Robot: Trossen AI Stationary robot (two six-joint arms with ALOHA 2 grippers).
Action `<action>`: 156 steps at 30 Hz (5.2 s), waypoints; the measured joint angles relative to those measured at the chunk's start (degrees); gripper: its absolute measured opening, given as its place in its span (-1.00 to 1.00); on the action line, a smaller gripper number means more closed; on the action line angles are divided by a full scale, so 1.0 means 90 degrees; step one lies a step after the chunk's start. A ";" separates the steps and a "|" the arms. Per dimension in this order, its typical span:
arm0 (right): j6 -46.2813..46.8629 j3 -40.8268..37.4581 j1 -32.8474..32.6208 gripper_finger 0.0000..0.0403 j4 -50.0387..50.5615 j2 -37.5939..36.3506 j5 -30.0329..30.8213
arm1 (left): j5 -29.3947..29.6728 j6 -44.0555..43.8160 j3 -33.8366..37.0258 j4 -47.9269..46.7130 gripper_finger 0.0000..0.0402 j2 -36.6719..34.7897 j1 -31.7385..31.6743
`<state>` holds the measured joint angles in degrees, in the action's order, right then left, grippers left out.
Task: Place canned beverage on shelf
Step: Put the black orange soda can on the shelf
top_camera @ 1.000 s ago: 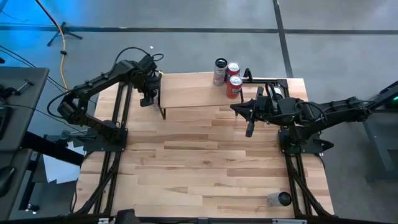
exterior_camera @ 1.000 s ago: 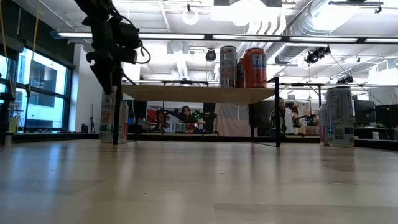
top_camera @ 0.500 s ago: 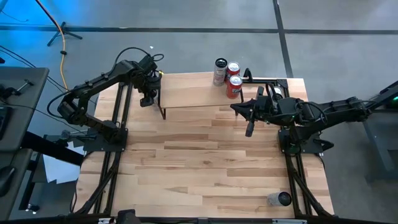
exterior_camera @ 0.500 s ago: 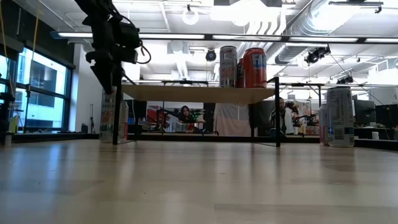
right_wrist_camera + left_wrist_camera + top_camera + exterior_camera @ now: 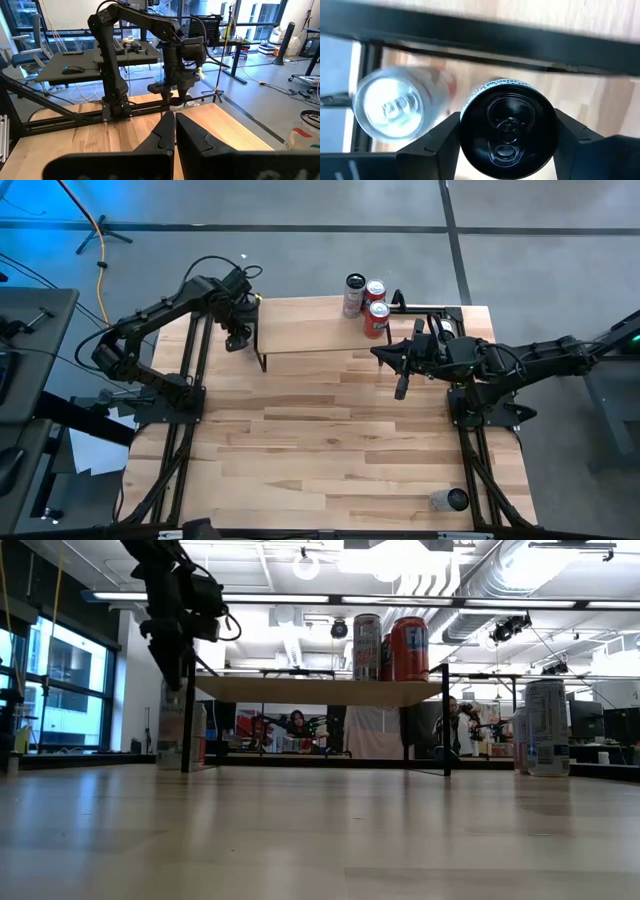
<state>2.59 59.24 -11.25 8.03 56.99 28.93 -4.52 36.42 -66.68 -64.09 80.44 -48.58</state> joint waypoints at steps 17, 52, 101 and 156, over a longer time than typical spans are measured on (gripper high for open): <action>-0.0158 0.0000 0.0000 -1.00 0.0024 0.0000 0.0003 | 0.0470 -0.2219 -0.1821 -0.2742 -0.04 -0.0485 0.0145; 0.0224 0.0000 0.0000 -1.00 0.0061 0.0000 0.0005 | 0.0067 -0.4395 -0.6968 -0.2619 -0.04 0.1542 0.2949; 0.1041 -0.0002 0.0000 -1.00 0.0080 0.0714 0.0005 | 0.0081 -0.4365 -0.6964 -0.2662 0.03 0.3114 0.2198; 0.0998 -0.0002 0.0000 -1.00 0.0080 0.0714 0.0007 | -0.0036 -0.3934 -0.7433 -0.1786 0.88 0.2053 0.2564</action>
<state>11.57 59.22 -11.25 8.75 63.42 28.99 -4.84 1.01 -133.58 -80.16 98.92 -25.50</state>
